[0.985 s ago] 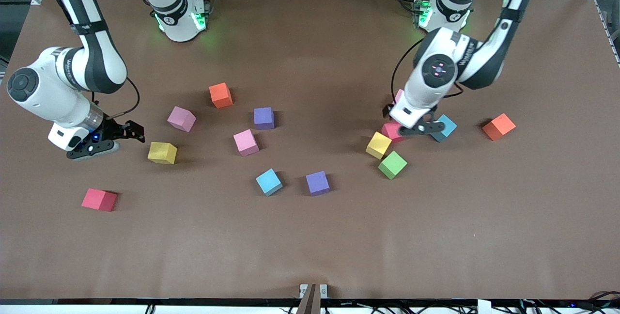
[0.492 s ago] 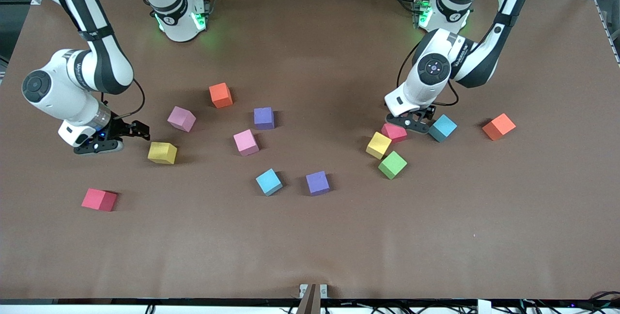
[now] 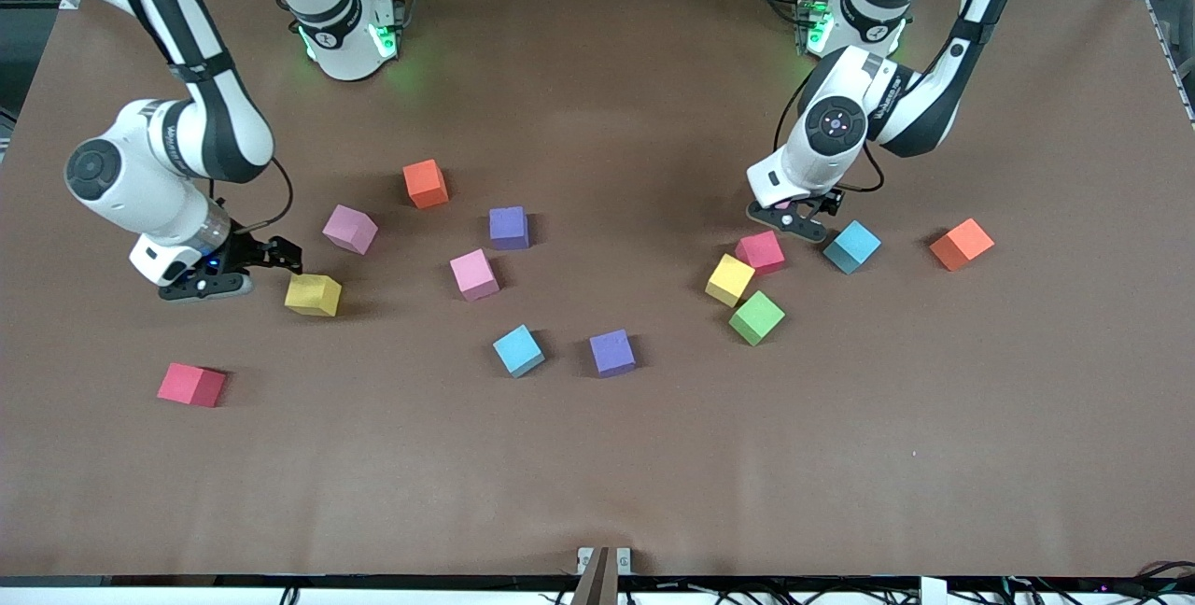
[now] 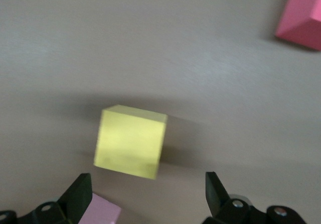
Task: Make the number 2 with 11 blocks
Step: 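Grasp the yellow cube with the right gripper while the left grasps lavender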
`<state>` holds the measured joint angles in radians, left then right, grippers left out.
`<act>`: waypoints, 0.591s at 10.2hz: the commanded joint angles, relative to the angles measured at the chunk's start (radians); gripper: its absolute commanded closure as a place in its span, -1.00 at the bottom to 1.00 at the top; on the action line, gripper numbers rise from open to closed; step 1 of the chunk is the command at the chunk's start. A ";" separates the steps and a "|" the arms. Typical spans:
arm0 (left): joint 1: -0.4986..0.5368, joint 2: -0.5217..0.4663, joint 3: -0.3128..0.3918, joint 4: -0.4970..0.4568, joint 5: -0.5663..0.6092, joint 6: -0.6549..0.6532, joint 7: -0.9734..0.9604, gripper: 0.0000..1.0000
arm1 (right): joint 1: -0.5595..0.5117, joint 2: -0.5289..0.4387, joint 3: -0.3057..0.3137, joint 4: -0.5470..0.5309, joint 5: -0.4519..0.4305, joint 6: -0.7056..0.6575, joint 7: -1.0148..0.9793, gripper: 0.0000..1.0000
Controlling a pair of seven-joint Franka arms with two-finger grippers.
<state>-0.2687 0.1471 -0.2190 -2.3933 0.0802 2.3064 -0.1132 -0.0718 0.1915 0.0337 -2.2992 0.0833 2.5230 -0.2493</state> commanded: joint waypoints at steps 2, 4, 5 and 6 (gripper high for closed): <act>0.000 0.028 -0.040 -0.020 -0.016 0.066 -0.006 -1.00 | 0.020 0.023 0.003 -0.003 0.000 0.034 -0.068 -1.00; -0.001 0.096 -0.052 -0.020 -0.014 0.131 -0.014 -1.00 | 0.007 0.042 0.002 -0.002 -0.001 0.069 -0.283 -1.00; -0.001 0.106 -0.052 -0.020 -0.008 0.134 -0.014 -1.00 | -0.006 0.051 0.000 0.001 -0.002 0.080 -0.404 -1.00; 0.002 0.106 -0.052 -0.020 -0.005 0.134 -0.014 -1.00 | -0.013 0.057 0.002 -0.002 -0.002 0.117 -0.533 -1.00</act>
<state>-0.2721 0.2491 -0.2654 -2.4134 0.0770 2.4274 -0.1198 -0.0650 0.2363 0.0301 -2.2992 0.0779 2.6004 -0.6240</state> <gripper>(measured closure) 0.000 0.000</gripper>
